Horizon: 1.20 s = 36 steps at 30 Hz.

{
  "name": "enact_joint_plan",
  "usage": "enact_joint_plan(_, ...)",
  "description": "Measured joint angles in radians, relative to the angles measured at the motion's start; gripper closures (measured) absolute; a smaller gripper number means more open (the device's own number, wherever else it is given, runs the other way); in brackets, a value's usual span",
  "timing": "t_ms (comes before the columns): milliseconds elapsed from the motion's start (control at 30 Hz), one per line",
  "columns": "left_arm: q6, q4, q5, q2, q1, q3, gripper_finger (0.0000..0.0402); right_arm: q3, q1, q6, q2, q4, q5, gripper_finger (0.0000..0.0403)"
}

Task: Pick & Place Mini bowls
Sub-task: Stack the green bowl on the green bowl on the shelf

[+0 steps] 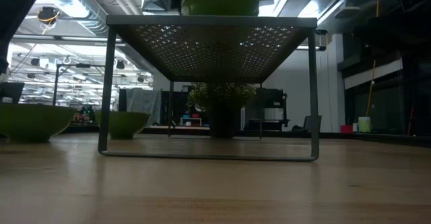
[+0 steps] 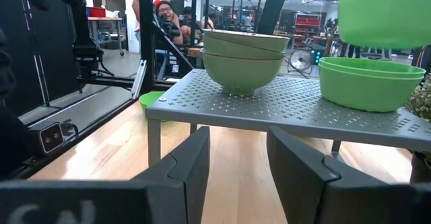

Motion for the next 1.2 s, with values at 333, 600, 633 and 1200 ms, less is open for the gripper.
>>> enact_joint_plan(333, 0.044, -0.062, -0.142, 0.000, -0.014, -0.015, 0.0398, 0.000, 0.000, 0.000, 0.000, 0.000, 0.000, 0.0256)
enact_joint_plan(600, 0.113, -0.066, -0.255, 0.001, -0.061, -0.044, 0.0395, 0.000, 0.000, 0.000, 0.000, 0.000, 0.000, 0.0256)
enact_joint_plan(633, 0.112, -0.055, -0.254, 0.002, -0.066, -0.045, 0.0395, 0.000, 0.000, 0.000, 0.000, 0.000, 0.000, 0.0256)
enact_joint_plan(1200, 0.124, -0.021, -0.304, -0.022, -0.094, -0.045, 0.0342, 0.000, 0.000, 0.000, 0.000, 0.000, 0.000, 0.0256)
